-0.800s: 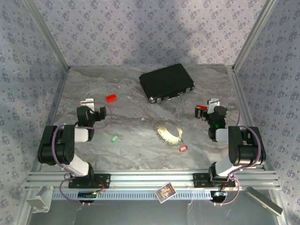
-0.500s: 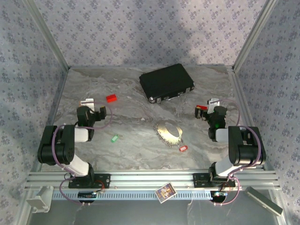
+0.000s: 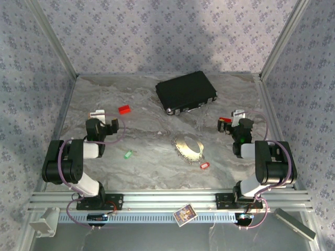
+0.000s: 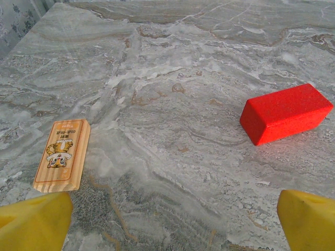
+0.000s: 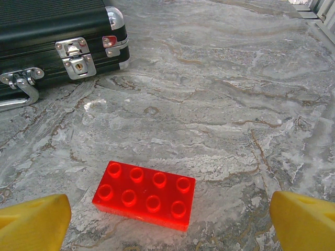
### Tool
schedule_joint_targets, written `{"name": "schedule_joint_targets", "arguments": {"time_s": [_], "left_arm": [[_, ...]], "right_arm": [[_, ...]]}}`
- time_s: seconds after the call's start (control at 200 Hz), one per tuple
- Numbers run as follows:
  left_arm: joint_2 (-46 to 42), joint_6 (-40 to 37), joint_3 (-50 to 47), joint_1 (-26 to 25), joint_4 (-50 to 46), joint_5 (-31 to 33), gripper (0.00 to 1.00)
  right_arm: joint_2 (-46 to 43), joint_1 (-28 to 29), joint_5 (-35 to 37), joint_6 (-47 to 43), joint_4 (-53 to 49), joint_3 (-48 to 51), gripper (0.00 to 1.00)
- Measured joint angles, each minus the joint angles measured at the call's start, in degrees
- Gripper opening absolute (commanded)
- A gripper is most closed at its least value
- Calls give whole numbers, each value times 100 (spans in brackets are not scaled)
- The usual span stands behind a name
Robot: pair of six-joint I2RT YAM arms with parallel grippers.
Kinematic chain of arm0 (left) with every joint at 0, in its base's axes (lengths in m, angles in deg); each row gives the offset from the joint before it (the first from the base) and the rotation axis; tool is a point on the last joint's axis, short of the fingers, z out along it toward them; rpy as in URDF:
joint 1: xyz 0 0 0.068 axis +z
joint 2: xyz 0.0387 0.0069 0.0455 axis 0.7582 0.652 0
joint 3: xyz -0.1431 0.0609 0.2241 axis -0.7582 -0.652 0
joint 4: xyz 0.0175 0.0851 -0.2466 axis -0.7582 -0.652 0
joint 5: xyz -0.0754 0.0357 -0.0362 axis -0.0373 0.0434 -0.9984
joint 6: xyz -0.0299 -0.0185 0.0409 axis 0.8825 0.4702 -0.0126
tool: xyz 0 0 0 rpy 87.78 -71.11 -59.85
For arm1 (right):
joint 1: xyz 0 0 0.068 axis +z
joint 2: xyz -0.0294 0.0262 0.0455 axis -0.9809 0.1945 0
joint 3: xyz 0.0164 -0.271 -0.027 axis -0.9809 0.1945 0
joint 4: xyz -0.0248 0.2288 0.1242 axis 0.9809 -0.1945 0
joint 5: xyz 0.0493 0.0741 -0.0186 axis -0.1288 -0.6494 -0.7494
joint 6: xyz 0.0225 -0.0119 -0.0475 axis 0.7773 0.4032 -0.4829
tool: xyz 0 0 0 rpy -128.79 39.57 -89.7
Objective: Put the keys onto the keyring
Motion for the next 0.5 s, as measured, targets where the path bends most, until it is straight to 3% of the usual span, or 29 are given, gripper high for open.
{"name": "schedule_joint_targets", "arguments": {"time_s": [0.265,0.5], "left_arm": [[-70,2,0,2,-98,2,100],[-1484,101,378,0,-1344,107,100]], "right_arm": [[-37,-2,2,2,-87,-9,99],[-1213,26,0,162,-1840,-802,99]]}}
